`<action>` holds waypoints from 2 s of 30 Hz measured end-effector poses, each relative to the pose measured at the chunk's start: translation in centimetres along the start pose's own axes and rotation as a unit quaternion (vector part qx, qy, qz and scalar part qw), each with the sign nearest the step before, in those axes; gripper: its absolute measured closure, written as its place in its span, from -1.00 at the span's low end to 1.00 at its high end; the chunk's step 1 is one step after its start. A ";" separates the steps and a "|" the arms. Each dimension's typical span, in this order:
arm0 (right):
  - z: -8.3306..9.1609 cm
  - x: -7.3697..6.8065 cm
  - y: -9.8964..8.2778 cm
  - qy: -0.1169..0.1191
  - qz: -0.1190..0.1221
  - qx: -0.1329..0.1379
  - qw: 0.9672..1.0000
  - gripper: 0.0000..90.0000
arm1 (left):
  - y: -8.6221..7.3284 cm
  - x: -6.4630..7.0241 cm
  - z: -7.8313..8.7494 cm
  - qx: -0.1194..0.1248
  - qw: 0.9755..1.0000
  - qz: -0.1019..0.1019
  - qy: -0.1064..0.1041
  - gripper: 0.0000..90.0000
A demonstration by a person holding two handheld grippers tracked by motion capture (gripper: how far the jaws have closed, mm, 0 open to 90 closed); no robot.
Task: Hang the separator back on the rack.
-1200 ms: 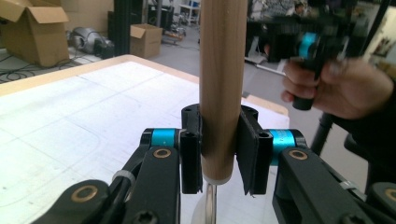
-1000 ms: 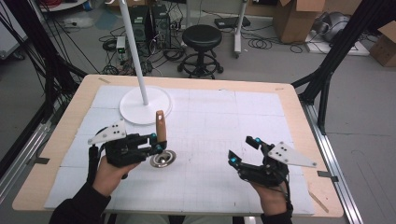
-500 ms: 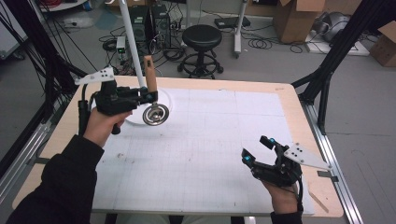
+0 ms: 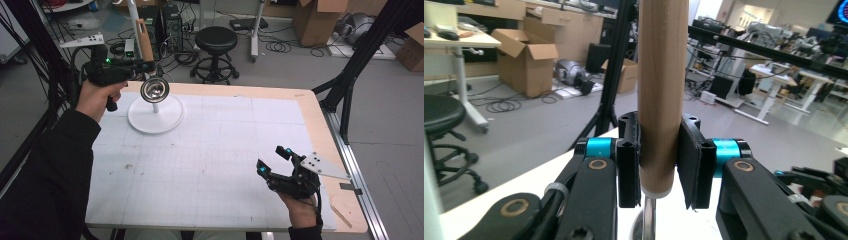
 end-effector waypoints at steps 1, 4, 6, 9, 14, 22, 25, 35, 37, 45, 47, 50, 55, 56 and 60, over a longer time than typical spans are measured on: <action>0.0 0.0 0.0 0.001 -0.002 0.003 1.000 -0.64 | 0.5 -0.3 0.1 0.003 1.000 0.001 0.001 0.61; 0.0 0.1 0.0 0.001 -0.002 0.005 1.000 -0.64 | 1.4 -1.2 0.1 0.002 1.000 -0.001 0.004 0.61; 0.0 0.2 0.0 -0.001 -0.002 0.004 1.000 -0.64 | 2.0 -1.5 -0.1 0.003 1.000 0.000 0.003 0.61; 0.0 0.3 -0.1 -0.001 -0.007 0.004 1.000 -0.64 | 2.7 -2.0 -0.2 0.007 1.000 0.001 -0.001 0.61; 0.2 0.4 0.0 -0.003 -0.013 0.009 1.000 -0.64 | 3.2 -3.0 -0.3 0.008 1.000 0.008 0.001 0.61; 0.1 0.1 -0.1 0.003 -0.017 0.007 1.000 -0.64 | 3.3 -4.2 -0.5 0.009 1.000 0.021 0.003 0.61; 0.0 0.0 -0.1 0.011 -0.016 0.007 1.000 -0.64 | 3.2 -4.3 -0.7 0.009 1.000 0.022 -0.002 0.61; -0.3 -0.1 -0.2 0.019 -0.016 0.004 1.000 -0.64 | 2.8 -5.3 -1.0 -0.001 1.000 0.030 0.006 0.61; -0.3 -0.1 -0.2 0.018 -0.017 0.003 1.000 -0.64 | 2.5 -5.4 -1.2 -0.009 0.999 0.031 0.008 0.61; -0.1 0.3 -0.6 0.009 -0.013 -0.004 1.000 -0.64 | 1.7 -5.0 -0.7 -0.005 0.999 0.021 0.036 0.04; 0.0 0.3 -0.7 0.007 -0.011 -0.004 1.000 -0.64 | 0.9 -4.6 0.0 0.004 0.999 0.021 0.046 -0.07; 0.4 0.7 -0.8 0.000 -0.014 -0.002 1.000 -0.64 | -0.7 -4.4 1.4 0.005 0.997 0.010 0.074 -0.33; 0.8 0.9 -0.7 -0.005 -0.017 0.002 1.000 -0.64 | -3.0 -3.1 3.7 0.011 0.996 0.005 0.085 -0.48; 0.9 1.0 -0.6 -0.009 -0.015 0.003 1.000 -0.64 | -3.5 -2.8 4.1 0.012 0.996 0.002 0.090 -0.55; 0.8 1.1 -0.7 -0.015 -0.010 0.002 1.000 -0.64 | -5.4 -1.2 5.0 0.015 0.996 -0.015 0.086 -0.56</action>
Point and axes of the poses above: each handheld gripper's, and its own axes: z roughly backward along the jaws, y roughly out of its top, x roughly to its right, the point moved 10 cm from there along -z, roughly forward along the jaws, and after that the axes turned 5 degrees about z, right-handed, at the moved point
